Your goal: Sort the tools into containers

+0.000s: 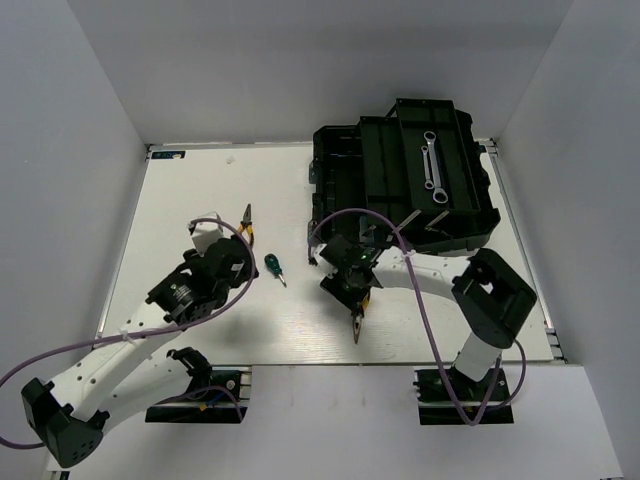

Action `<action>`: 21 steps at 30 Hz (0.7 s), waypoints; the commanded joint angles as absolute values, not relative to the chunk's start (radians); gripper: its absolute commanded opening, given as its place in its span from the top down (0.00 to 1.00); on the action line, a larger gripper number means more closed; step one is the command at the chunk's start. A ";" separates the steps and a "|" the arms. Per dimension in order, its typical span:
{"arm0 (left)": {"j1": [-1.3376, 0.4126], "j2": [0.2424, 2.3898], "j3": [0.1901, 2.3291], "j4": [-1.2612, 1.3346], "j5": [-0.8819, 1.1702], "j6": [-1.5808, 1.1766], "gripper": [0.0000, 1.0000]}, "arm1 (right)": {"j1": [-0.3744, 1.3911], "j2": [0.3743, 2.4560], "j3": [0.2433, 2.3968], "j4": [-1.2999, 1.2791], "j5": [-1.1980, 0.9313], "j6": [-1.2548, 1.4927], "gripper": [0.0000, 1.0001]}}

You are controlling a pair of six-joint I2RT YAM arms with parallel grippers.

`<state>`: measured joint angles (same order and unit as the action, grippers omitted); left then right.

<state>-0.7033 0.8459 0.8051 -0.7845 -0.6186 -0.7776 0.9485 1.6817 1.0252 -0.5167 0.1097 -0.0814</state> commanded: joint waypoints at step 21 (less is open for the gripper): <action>-0.496 1.156 0.948 -0.631 -0.402 -0.660 0.13 | 0.939 1.628 1.350 -0.770 -0.411 -0.155 1.00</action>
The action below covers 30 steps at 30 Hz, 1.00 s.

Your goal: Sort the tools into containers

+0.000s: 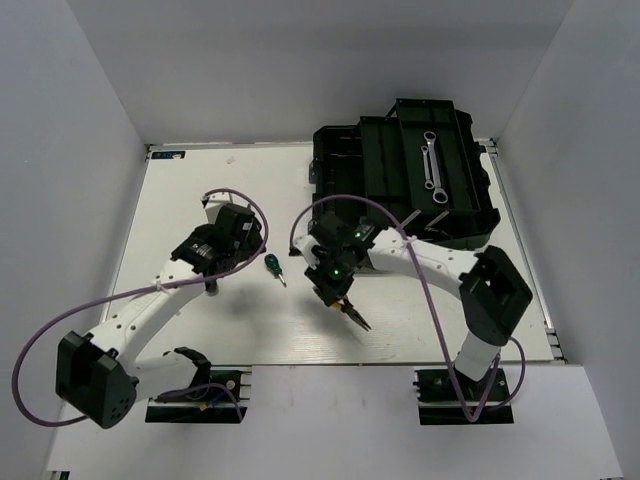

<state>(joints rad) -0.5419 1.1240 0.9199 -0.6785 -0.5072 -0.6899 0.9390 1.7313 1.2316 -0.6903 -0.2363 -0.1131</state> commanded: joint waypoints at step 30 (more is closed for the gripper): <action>-0.200 1.766 1.246 -0.538 -0.221 -0.190 0.23 | 0.594 2.065 2.005 -0.354 -0.169 -0.175 0.89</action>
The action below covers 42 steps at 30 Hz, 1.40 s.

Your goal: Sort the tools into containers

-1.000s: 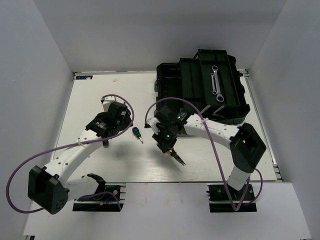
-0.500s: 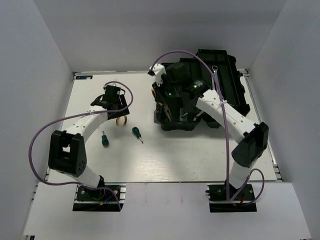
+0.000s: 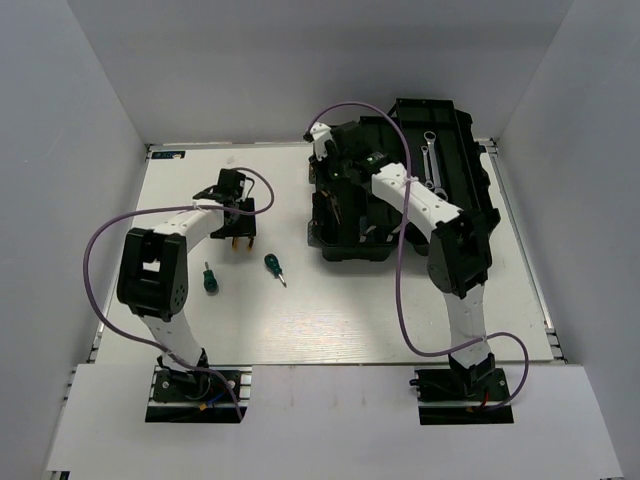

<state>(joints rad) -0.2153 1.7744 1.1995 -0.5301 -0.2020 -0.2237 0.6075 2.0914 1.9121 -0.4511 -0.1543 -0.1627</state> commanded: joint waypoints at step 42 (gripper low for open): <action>-0.239 1.663 1.439 -0.422 0.277 -0.251 1.00 | 0.534 1.315 1.213 -0.394 -0.370 -0.179 0.78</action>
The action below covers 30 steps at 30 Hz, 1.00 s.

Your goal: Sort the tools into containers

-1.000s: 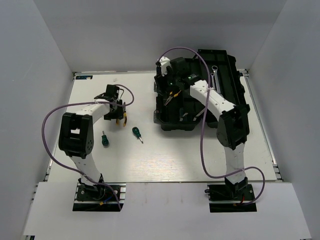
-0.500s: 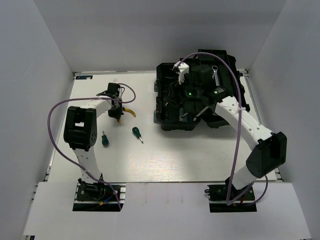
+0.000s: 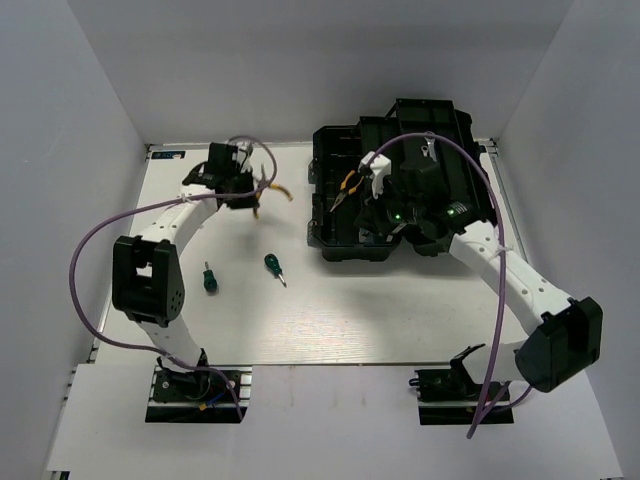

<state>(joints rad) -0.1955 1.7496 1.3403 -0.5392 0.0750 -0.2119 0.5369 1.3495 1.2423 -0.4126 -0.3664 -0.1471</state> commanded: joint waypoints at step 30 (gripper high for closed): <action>-0.488 2.137 1.987 -0.451 0.393 -0.344 0.57 | 0.462 1.186 1.164 -0.382 -0.222 -0.118 0.64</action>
<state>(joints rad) -0.4858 2.1807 1.9785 -0.5049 0.3595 -0.3195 0.4702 1.2163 1.1790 -0.4152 -0.2096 -0.1314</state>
